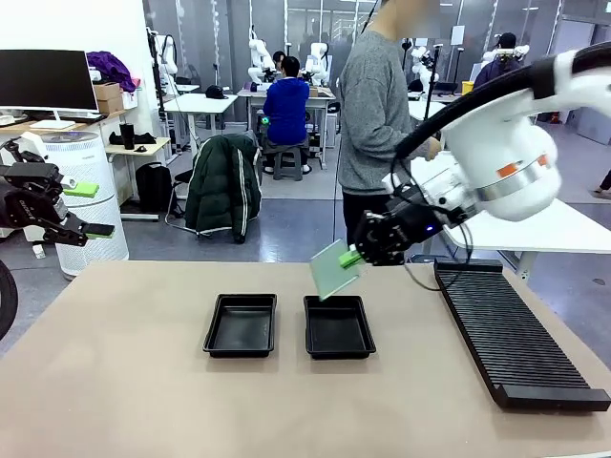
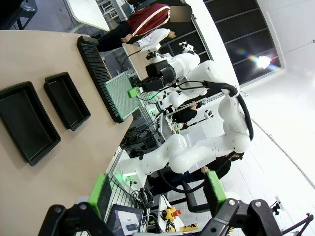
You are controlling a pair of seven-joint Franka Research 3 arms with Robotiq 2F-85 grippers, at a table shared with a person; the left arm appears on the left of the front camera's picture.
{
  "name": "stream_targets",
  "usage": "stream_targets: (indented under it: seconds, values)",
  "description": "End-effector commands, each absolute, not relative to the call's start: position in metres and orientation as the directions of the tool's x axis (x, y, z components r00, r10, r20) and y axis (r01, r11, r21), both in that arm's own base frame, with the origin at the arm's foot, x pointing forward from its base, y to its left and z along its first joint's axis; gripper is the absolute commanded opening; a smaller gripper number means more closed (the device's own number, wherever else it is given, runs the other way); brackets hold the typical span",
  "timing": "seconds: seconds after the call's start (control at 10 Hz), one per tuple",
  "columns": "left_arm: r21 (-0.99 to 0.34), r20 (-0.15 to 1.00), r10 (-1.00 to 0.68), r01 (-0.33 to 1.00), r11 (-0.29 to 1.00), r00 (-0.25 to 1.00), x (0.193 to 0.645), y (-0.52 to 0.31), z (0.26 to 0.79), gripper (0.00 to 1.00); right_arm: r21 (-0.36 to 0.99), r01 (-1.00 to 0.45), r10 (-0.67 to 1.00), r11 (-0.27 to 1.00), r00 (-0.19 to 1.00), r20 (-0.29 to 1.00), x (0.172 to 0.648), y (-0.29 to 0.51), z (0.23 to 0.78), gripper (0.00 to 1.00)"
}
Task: Inspect and transfer BCBs to ESD trays.
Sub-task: Pick up the Blank PCB from the PCB Rack and place it in the left ESD tray.
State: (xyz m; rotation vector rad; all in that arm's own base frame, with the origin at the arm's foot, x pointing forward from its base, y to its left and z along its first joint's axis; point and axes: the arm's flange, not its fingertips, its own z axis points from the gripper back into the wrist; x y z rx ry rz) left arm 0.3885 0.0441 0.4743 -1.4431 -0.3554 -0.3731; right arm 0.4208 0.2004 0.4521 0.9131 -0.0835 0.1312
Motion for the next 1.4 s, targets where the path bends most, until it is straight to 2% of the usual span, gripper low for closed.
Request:
stream_targets:
  seconds: [0.0, 0.3, 0.9, 1.3]
  values:
    - [-0.887, 0.452, -0.032, 0.453, 0.089, 0.892, 0.387, 0.046, 0.475, 1.0, 0.804, -0.058, -0.033, 0.592, 0.995, 0.095, 0.423, 0.235, 0.438, 0.02]
    - [-0.887, 0.452, -0.032, 0.453, 0.089, 0.892, 0.387, 0.046, 0.475, 1.0, 0.804, 0.008, -0.09, 0.594, 0.994, 0.056, 0.433, 0.277, 0.42, 0.02]
    - [-0.887, 0.452, -0.032, 0.453, 0.089, 0.892, 0.387, 0.046, 0.475, 1.0, 0.811, -0.033, -0.133, 0.584, 0.982, 0.135, 0.456, 0.327, 0.392, 0.02]
    - [-0.887, 0.452, -0.032, 0.453, 0.089, 0.892, 0.387, 0.046, 0.475, 1.0, 0.798, -0.015, -0.108, 0.603, 0.989, 0.1, 0.46, 0.329, 0.393, 0.02]
